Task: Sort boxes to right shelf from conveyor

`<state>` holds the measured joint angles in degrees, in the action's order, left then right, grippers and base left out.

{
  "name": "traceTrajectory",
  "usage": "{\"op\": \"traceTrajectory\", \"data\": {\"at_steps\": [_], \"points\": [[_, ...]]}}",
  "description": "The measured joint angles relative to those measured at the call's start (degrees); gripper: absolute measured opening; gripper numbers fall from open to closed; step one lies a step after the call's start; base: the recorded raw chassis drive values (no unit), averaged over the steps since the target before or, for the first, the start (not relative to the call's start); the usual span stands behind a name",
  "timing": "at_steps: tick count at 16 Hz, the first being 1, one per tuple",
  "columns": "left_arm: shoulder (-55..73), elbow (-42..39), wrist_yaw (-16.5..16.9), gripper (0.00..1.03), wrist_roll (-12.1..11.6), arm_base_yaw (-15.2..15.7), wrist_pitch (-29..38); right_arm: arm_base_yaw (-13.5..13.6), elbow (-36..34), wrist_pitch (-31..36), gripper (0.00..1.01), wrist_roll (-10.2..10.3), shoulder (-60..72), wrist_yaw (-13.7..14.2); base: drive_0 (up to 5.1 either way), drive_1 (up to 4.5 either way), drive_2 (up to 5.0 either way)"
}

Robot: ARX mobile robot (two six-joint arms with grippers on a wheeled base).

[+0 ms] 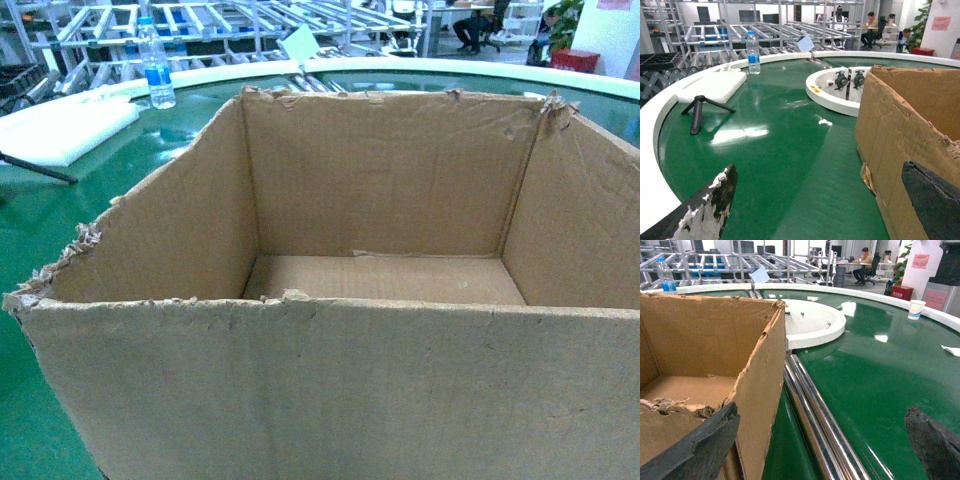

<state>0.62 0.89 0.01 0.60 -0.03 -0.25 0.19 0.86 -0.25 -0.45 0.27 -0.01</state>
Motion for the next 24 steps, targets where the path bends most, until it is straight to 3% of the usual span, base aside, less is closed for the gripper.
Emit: {"op": "traceTrajectory", "data": {"at_steps": [22, 24], "points": [[0.00, 0.00, 0.00, 0.98, 0.00, -0.02, 0.02, 0.00, 0.00, 0.04, 0.98, 0.00, 0.00, 0.00, 0.0, 0.00, 0.0], [-0.22, 0.00, 0.94, 0.98, 0.07, 1.81, -0.39, -0.66, 0.00, 0.61, 0.98, 0.00, 0.00, -1.49, 0.0, 0.00, 0.0]]}}
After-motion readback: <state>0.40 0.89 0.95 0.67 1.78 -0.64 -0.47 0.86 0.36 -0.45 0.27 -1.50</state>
